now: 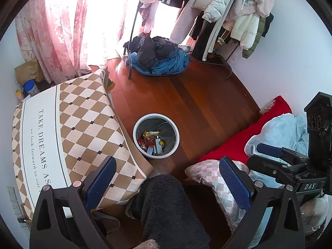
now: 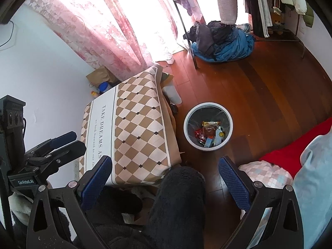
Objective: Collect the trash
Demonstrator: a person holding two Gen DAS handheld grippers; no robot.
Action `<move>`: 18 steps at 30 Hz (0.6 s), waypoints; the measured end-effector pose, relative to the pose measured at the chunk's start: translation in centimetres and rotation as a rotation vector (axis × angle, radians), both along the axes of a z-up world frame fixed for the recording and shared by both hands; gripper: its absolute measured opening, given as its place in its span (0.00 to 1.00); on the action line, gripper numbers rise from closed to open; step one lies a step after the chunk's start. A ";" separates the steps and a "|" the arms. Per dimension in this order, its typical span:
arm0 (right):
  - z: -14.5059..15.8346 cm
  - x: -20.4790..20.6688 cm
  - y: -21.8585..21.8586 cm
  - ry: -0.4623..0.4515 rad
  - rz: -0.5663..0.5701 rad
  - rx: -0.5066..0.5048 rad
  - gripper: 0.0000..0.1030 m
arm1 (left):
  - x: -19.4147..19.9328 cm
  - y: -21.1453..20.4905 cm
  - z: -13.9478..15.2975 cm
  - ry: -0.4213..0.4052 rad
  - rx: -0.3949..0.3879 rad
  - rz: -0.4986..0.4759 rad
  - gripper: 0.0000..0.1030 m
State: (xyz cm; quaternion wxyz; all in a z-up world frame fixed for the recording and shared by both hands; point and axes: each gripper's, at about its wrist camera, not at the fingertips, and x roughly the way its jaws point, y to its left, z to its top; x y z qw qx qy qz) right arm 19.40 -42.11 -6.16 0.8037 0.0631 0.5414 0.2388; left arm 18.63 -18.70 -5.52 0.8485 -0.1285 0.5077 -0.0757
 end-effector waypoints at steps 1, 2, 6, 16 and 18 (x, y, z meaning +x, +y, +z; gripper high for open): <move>0.0 0.0 0.0 -0.002 0.002 -0.003 1.00 | 0.0 -0.1 0.1 -0.004 0.002 0.002 0.99; 0.0 0.0 0.0 -0.005 0.002 -0.005 1.00 | 0.0 -0.2 0.2 -0.008 0.004 0.004 0.99; 0.1 -0.1 0.1 -0.005 -0.002 -0.005 1.00 | 0.1 -0.5 0.7 -0.017 0.000 0.013 0.99; 0.4 0.0 0.0 -0.005 0.009 -0.008 1.00 | 0.3 -0.9 0.6 -0.017 -0.018 0.019 1.00; 0.4 0.0 0.0 -0.005 0.008 -0.004 1.00 | 0.3 -1.0 0.6 -0.018 -0.020 0.019 1.00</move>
